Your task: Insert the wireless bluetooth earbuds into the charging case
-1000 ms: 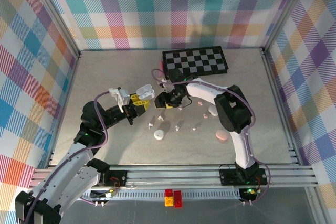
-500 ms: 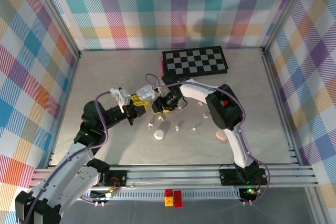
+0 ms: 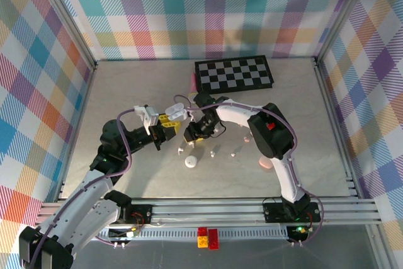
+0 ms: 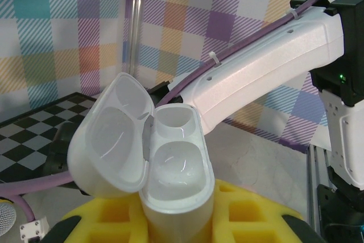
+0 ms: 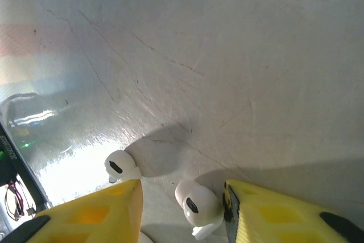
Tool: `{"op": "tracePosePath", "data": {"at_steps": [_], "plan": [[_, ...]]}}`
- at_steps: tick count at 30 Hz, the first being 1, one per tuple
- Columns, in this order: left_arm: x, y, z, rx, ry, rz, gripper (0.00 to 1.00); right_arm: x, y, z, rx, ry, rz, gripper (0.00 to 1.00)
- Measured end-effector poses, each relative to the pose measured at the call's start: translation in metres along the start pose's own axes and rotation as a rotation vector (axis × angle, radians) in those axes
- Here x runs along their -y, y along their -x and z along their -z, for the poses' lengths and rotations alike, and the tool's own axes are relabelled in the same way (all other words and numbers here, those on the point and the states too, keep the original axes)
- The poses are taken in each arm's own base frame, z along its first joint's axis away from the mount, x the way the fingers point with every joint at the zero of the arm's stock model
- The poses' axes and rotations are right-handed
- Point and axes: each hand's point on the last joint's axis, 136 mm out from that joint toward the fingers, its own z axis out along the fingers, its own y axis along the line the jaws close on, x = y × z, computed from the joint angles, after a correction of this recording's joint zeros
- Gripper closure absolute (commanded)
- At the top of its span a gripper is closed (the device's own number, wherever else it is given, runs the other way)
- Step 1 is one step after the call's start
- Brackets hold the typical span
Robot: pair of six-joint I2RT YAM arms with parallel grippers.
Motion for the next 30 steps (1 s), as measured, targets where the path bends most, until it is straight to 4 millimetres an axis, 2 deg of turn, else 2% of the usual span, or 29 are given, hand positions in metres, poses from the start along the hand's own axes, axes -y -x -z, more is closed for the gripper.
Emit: {"op": "tracePosePath", "data": {"at_steps": [27,30], "plan": [[-0.004,-0.0057,-0.0038,-0.02,0.003,0.011,0.99,0.0029,-0.0074,-0.0019,-0.006,-0.055,0.071,0.7],[-0.0041,-0.006,-0.004,-0.021,0.003,0.012,1.0,0.0032,-0.008,-0.0019,-0.006,-0.067,0.09,0.75]]}}
